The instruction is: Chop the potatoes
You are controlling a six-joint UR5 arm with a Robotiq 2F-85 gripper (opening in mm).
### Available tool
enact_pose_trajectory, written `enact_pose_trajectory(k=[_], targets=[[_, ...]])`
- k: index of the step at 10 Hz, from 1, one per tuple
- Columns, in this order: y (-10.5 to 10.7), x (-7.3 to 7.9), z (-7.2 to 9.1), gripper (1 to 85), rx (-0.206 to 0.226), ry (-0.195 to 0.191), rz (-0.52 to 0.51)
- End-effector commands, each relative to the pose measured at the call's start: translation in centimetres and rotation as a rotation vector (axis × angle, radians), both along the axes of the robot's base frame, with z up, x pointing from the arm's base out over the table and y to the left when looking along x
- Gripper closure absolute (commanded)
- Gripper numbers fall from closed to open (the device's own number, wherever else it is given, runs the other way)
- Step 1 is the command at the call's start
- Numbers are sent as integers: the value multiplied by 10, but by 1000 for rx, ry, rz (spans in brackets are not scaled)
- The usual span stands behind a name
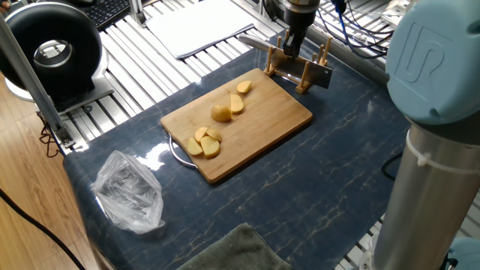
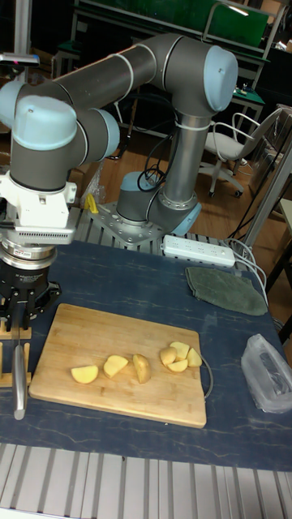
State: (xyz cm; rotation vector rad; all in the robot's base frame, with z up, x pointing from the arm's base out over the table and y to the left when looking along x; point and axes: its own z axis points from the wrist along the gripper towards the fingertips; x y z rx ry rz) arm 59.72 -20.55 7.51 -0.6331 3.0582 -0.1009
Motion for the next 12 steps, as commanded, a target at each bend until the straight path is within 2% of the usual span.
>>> enact_pose_trajectory(k=[1,4,7,8,10,12], targets=[[-1,-1,-6,547,9,-11,4],[-1,-1,-6,587,11,-10,-8],[1,-2,-7,800,21,-10,-59],[2,-1,-7,847,26,-11,-71],[-5,-1,-3,847,18,-3,-73],[-10,4,13,847,7,7,-80]])
